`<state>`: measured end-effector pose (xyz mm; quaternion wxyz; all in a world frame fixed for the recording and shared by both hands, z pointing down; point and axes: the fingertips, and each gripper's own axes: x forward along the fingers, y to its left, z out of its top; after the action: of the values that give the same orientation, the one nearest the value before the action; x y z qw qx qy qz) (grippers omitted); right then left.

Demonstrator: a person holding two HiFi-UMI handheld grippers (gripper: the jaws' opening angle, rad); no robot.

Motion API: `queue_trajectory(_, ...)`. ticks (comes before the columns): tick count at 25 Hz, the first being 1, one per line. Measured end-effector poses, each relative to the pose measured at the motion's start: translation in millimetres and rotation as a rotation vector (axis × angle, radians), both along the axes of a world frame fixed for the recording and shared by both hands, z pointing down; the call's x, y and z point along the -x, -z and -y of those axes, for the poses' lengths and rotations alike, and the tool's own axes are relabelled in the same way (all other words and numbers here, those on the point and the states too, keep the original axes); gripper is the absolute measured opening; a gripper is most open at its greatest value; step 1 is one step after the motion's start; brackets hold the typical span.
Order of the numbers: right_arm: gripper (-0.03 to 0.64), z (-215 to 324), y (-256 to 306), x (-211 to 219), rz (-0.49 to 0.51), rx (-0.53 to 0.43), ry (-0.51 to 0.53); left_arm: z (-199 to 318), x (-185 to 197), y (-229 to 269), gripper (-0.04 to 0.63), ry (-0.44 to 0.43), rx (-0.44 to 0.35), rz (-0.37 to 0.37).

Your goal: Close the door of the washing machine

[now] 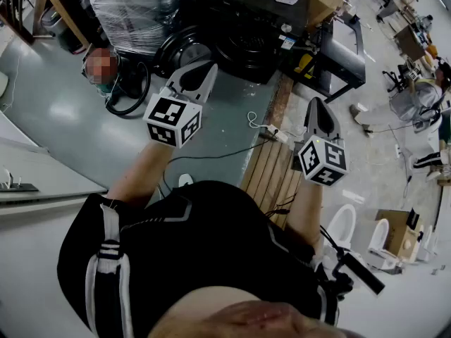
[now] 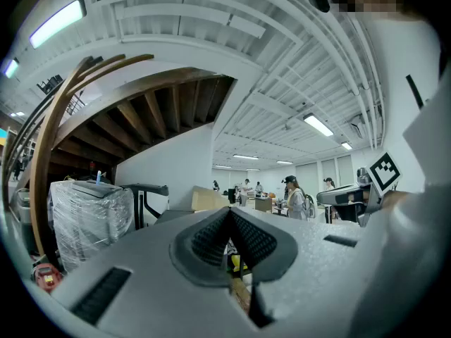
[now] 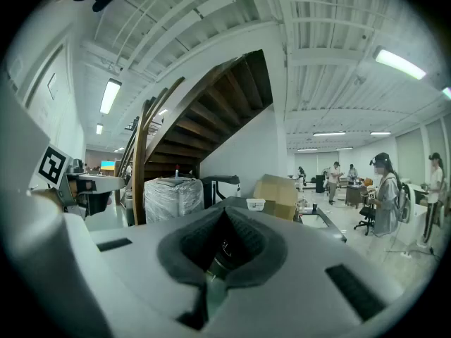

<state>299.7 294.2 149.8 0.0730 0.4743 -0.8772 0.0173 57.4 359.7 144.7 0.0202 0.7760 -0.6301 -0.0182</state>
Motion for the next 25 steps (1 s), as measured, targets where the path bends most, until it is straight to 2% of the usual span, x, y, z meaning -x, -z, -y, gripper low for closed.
queue_trajectory(13, 0.005, -2.5, 2.0, 21.7, 0.006, -0.017, 0.031, -0.1, 11.3, -3.0, 0.002, 0.017, 0.004, 0.003)
queue_trajectory(18, 0.005, -3.2, 3.5, 37.1, -0.001, -0.023, 0.034, -5.3, 20.8, 3.1, 0.002, 0.007, -0.018, -0.020)
queue_trajectory(25, 0.005, -5.4, 3.0, 76.1, -0.005, -0.023, 0.045, -9.2, 55.2, -0.6, 0.002, 0.016, -0.018, -0.019)
